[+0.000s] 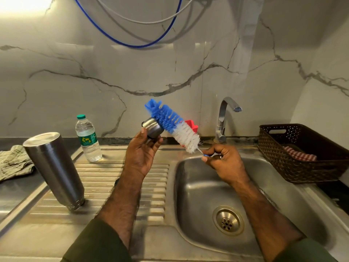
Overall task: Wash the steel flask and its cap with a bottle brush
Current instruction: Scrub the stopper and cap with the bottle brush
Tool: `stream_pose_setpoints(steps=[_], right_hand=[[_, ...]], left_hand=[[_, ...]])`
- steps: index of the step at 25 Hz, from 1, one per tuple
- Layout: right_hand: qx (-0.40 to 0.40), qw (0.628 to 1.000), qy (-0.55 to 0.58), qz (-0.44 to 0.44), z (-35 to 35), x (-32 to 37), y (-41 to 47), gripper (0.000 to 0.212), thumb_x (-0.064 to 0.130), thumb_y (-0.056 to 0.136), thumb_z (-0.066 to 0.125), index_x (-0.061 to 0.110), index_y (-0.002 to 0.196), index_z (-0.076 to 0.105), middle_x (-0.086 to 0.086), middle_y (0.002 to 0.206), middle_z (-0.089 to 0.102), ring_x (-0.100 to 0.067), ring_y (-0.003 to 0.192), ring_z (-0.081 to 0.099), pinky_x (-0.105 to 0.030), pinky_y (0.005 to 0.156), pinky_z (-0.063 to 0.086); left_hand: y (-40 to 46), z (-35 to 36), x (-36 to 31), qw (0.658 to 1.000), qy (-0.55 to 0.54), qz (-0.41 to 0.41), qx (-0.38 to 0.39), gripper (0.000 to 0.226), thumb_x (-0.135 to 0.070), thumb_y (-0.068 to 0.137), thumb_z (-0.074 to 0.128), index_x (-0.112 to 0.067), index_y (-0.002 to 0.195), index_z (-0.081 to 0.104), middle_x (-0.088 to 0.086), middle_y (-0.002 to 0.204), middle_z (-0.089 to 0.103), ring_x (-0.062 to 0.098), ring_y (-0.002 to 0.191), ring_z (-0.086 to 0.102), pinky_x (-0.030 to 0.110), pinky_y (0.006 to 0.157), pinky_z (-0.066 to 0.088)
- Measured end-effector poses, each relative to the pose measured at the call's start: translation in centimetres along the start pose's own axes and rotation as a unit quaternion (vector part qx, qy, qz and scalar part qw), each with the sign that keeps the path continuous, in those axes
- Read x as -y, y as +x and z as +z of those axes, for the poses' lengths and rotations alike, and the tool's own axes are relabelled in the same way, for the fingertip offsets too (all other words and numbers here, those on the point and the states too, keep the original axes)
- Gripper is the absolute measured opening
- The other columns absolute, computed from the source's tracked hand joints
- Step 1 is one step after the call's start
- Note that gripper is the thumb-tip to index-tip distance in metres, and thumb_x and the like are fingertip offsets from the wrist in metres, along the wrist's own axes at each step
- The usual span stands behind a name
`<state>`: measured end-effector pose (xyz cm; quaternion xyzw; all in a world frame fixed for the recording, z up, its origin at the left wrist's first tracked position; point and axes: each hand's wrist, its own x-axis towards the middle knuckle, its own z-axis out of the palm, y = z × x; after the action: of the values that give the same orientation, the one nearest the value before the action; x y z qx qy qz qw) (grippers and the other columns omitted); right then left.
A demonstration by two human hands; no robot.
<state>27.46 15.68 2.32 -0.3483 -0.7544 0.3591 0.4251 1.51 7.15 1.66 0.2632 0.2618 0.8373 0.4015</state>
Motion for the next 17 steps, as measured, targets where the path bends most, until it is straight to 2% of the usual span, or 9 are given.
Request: stream_pose_setpoints(steps=[2,4,6,8,10,14,17], right_hand=[[-0.001,1.0,0.009,0.002,0.1,0.3,0.0,0.011,0.005,0.081,0.085,0.012,0.086,0.079,0.001,0.089,0.075,-0.005,0.078,0.066,-0.015,0.07,0.052],[-0.022,0.999,0.03,0.002,0.3,0.5,0.1,0.012,0.003,0.081,0.084,0.013,0.085,0.079,0.001,0.09,0.075,0.0,0.078,0.066,-0.006,0.066,0.048],[-0.037,0.999,0.026,0.008,0.4,0.4,0.2,0.013,0.003,0.082,0.084,0.015,0.084,0.078,0.004,0.088,0.075,0.005,0.078,0.065,-0.006,0.066,0.046],[-0.024,1.0,0.01,0.006,0.3,-0.1,0.1,0.012,0.004,0.08,0.085,0.013,0.082,0.079,0.003,0.084,0.074,0.003,0.072,0.064,-0.018,0.069,0.048],[-0.005,1.0,0.002,0.008,0.2,-0.3,0.0,0.011,0.005,0.079,0.086,0.013,0.082,0.079,0.003,0.081,0.074,0.001,0.07,0.063,-0.023,0.069,0.05],[-0.005,1.0,0.012,0.006,0.3,-0.1,0.1,0.011,0.005,0.079,0.086,0.012,0.083,0.079,0.002,0.081,0.073,0.003,0.068,0.062,-0.014,0.064,0.048],[-0.03,0.999,0.029,0.001,0.8,0.4,0.2,0.01,0.0,0.08,0.085,0.007,0.083,0.079,-0.001,0.083,0.074,0.007,0.069,0.063,-0.005,0.063,0.045]], left_hand=[[-0.3,0.4,0.6,0.998,0.059,-0.01,0.014,0.07,-0.037,0.085,0.085,0.007,0.133,0.06,0.017,0.113,0.077,0.029,0.102,0.075,0.039,0.084,0.064],[-0.7,0.9,1.2,0.995,0.09,-0.021,0.048,0.088,-0.037,0.082,0.088,0.015,0.142,0.05,0.018,0.117,0.076,0.031,0.109,0.074,0.04,0.086,0.063],[-0.8,1.0,1.2,0.997,0.053,-0.017,0.062,0.078,-0.033,0.083,0.084,0.013,0.138,0.054,0.019,0.118,0.076,0.032,0.109,0.074,0.041,0.089,0.063],[-0.5,0.8,0.6,0.999,-0.009,-0.006,0.035,0.064,-0.03,0.082,0.082,0.005,0.131,0.062,0.021,0.119,0.074,0.031,0.106,0.075,0.041,0.09,0.064],[0.0,0.2,0.3,1.0,-0.031,0.001,0.003,0.057,-0.027,0.088,0.078,0.004,0.133,0.062,0.023,0.12,0.073,0.032,0.107,0.075,0.039,0.088,0.063],[-0.4,0.8,1.3,1.0,0.013,-0.011,-0.004,0.037,-0.022,0.102,0.064,0.002,0.13,0.064,0.021,0.122,0.074,0.035,0.115,0.073,0.04,0.09,0.064],[-0.9,1.5,1.9,0.998,0.036,-0.033,0.028,0.032,-0.019,0.1,0.063,0.0,0.125,0.065,0.019,0.121,0.075,0.036,0.118,0.071,0.044,0.094,0.063]])
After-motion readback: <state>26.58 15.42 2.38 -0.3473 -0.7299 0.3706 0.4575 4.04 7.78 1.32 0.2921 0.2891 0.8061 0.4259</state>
